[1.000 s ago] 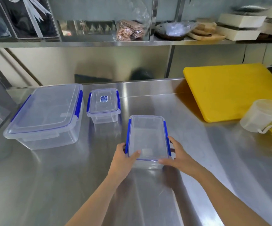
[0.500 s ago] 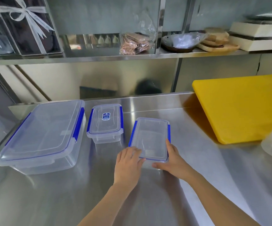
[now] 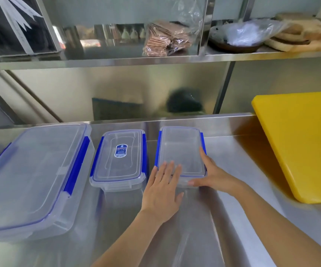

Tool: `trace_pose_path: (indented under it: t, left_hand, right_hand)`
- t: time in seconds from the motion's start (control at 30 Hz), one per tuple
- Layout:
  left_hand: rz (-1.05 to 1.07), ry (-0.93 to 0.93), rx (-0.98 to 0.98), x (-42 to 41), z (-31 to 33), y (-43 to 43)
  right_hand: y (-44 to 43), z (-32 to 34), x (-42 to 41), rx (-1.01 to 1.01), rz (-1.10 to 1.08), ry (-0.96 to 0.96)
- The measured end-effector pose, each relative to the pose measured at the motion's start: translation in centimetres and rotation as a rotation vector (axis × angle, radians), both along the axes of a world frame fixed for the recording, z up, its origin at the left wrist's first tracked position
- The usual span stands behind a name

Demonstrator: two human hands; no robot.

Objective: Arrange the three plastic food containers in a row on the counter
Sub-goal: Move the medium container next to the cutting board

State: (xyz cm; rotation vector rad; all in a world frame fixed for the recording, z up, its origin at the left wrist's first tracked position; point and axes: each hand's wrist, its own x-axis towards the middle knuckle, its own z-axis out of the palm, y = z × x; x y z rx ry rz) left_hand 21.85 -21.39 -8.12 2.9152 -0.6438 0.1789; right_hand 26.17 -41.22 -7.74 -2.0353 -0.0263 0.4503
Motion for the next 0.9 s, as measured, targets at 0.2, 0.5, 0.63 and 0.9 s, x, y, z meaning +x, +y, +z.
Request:
trace_pose_path:
  t: [0.2,0.5,0.63,0.9]
  left_hand:
    - [0.175,0.105,-0.462,0.3,0.4,-0.2]
    - [0.42,0.405,-0.891,1.6,1.1,-4.1]
    - [0.383,0.391,-0.911,1.6,1.2,-8.8]
    - [0.372,0.439,-0.834,1.2,2.3,-16.8]
  right_hand:
    - [-0.6,-0.1,0.1,0.085,-0.004,-0.003]
    - [-4.0,1.6,-0.8,0.187,-0.073,0.031]
    - [-8.4,2.3,-1.5,0.229,-0.138,0.052]
    - [-15.7,3.5,-2.3,0.169,-0.235,0.071]
